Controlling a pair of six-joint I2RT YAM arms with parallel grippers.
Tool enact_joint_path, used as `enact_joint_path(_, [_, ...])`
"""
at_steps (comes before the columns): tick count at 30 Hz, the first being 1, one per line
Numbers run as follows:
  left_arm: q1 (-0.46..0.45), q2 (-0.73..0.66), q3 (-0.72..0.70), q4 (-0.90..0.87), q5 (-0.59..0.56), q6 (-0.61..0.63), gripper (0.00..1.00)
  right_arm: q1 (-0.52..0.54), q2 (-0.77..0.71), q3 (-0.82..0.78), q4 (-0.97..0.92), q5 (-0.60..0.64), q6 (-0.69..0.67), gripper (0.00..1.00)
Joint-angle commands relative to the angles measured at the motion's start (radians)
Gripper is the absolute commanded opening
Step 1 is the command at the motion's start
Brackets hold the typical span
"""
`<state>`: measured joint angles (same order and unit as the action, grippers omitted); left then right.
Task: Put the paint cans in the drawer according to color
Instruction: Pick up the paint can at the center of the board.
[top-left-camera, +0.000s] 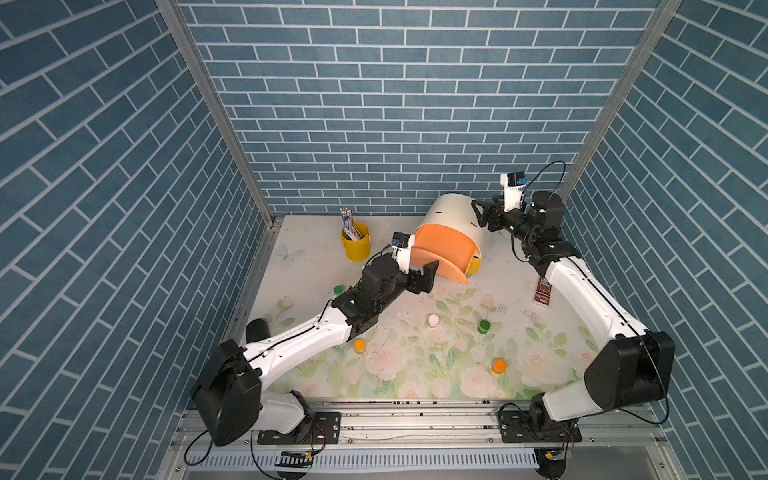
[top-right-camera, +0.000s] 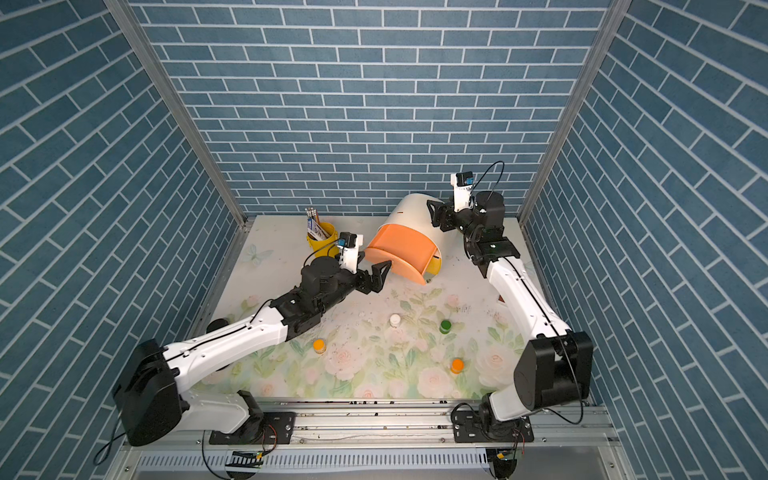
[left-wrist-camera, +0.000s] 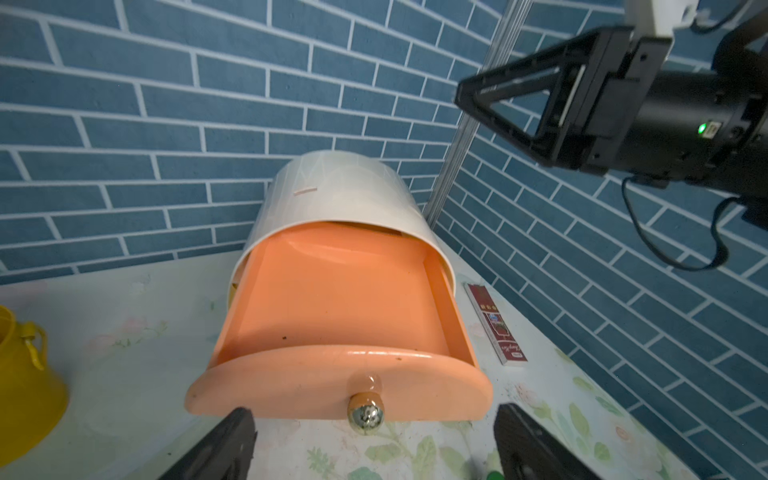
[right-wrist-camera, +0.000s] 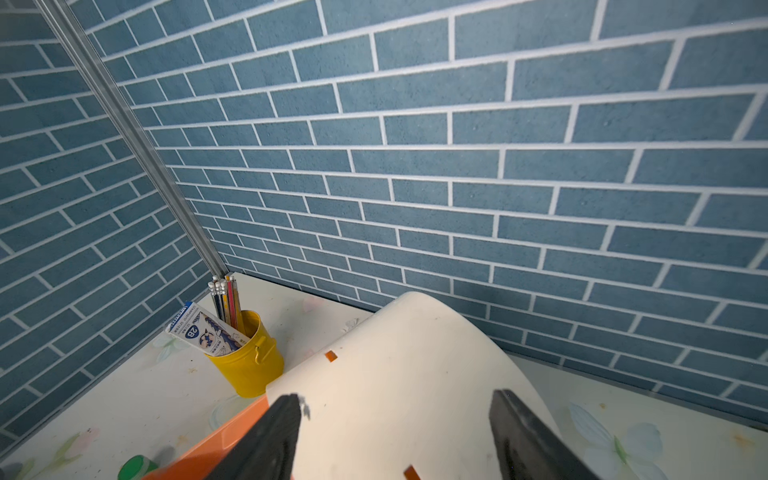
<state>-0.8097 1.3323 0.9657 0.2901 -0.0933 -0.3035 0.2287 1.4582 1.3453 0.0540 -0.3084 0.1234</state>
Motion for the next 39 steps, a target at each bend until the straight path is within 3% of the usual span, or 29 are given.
enact_joint_path(1, [-0.002,-0.094,-0.016,-0.053,-0.068,0.007,1.00,-0.004,-0.100,0.000,-0.145,0.082,0.022,0.78])
enact_joint_path(15, [0.003,-0.369,-0.065,-0.307,-0.173,-0.014,1.00,0.001,-0.457,-0.186,-0.598,0.155,0.176,0.81])
enact_joint_path(20, [0.003,-0.408,-0.099,-0.342,-0.158,-0.021,1.00,0.032,-0.558,-0.341,-0.696,0.127,0.237,0.76])
enact_joint_path(30, [0.003,-0.399,-0.137,-0.345,-0.136,-0.036,1.00,0.257,-0.740,-0.662,-0.673,0.157,0.452,0.71])
enact_joint_path(39, [0.003,-0.398,-0.152,-0.345,-0.129,-0.036,1.00,0.596,-0.569,-0.755,-0.459,0.345,0.638,0.71])
